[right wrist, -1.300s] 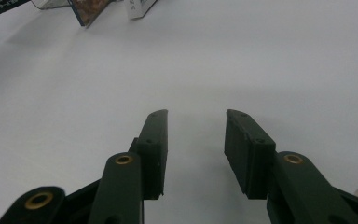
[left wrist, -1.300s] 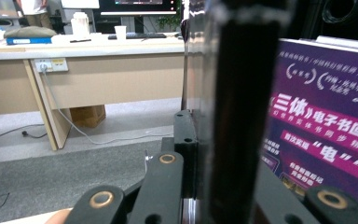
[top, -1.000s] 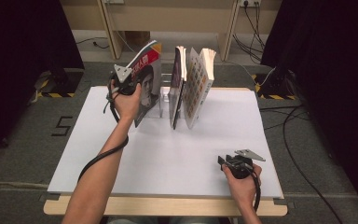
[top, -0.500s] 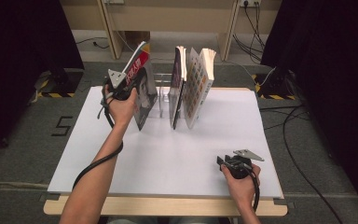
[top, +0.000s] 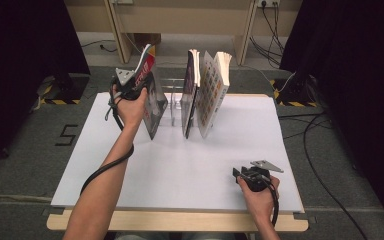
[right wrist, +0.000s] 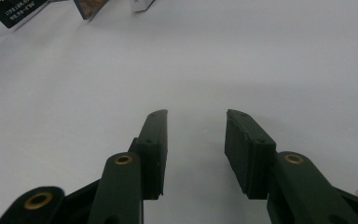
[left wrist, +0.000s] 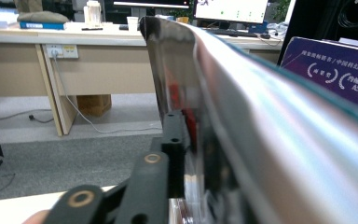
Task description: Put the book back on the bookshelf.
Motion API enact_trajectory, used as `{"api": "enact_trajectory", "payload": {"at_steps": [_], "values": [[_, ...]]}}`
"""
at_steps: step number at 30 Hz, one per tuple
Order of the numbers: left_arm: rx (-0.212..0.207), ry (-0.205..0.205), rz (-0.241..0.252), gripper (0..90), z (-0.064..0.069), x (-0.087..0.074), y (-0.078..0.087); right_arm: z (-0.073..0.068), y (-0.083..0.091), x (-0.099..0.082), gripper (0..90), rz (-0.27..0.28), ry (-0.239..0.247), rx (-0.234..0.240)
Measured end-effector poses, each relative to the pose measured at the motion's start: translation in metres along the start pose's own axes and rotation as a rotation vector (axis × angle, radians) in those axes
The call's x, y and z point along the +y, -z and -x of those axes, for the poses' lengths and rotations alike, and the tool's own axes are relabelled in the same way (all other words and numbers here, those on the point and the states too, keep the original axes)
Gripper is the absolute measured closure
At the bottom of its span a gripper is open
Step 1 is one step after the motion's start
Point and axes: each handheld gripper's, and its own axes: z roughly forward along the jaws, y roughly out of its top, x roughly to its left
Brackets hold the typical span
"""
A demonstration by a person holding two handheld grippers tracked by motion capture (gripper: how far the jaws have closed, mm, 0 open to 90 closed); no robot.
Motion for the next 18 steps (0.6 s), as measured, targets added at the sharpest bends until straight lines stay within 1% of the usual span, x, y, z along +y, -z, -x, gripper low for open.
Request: {"api": "enact_trajectory", "payload": {"at_steps": [2,5,6,7,10,12,13,16,18], "values": [[0.004,0.01,-0.002,83.5,-0.0004,0.0004,0.0001,-0.0001,0.0,0.0,60.1,0.0,0.0,0.0],[0.006,0.021,-0.001,85.8,0.0,0.0002,0.0,-0.0008,-0.0001,-0.0001,60.1,0.0,0.003,0.0],[0.005,0.022,-0.001,86.0,0.0003,0.0003,-0.0001,-0.0016,0.0,-0.0002,60.2,-0.001,-0.005,0.001],[0.004,0.024,0.0,86.1,0.0005,0.0003,-0.0002,-0.0007,0.0,-0.0001,60.2,0.003,0.004,0.0],[0.008,0.031,0.017,86.2,0.0004,0.0004,-0.0012,-0.0004,0.0011,0.0003,60.2,0.012,0.007,-0.006],[0.008,0.033,0.023,86.2,0.0005,0.0019,-0.0022,-0.0008,0.0014,0.0003,60.3,0.011,-0.004,-0.004],[0.01,0.031,0.028,86.2,0.0009,0.0027,-0.0029,0.0001,0.0013,0.0003,60.3,0.012,0.003,-0.007],[0.01,0.022,0.038,86.3,0.0026,0.0041,-0.0045,0.0007,0.0011,0.0004,60.3,0.012,0.003,-0.004],[0.009,0.022,0.052,86.3,0.0043,0.0047,-0.0059,0.0005,0.0011,0.0004,60.3,0.012,-0.002,-0.004]]}}
